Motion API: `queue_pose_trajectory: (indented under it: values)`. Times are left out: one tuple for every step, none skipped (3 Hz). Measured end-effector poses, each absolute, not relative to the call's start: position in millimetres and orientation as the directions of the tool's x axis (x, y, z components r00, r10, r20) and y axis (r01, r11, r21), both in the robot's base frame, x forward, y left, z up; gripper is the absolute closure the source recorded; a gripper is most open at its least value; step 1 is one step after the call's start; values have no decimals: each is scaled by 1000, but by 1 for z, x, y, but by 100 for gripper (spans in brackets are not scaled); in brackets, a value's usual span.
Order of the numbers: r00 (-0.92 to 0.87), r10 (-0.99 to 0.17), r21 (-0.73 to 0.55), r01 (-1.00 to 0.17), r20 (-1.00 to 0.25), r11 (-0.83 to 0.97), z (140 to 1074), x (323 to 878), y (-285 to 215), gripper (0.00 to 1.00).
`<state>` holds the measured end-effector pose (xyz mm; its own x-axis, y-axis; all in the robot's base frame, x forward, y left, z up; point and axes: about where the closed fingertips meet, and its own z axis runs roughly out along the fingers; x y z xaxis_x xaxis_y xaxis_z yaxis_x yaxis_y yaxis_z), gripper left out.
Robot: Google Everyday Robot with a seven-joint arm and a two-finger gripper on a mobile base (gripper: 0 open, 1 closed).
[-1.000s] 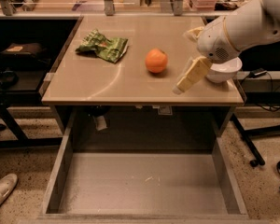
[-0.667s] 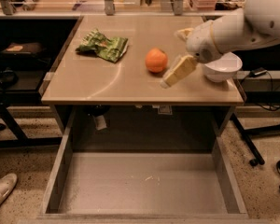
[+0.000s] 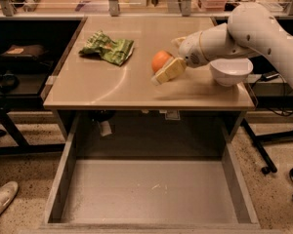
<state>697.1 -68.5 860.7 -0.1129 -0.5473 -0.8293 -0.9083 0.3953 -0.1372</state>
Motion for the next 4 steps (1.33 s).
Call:
queue_pose_trajectory:
  values:
    - [-118,-545,-134,-907,-830,400,859,700,-68,0]
    - [-118,-545,-134,-907,-830,400,859,700,-68,15]
    - [-118,-545,-134,-907,-830,400,859,700,-68,39]
    - [-118,-545,-134,-907,-830,400,859,700,-68,62]
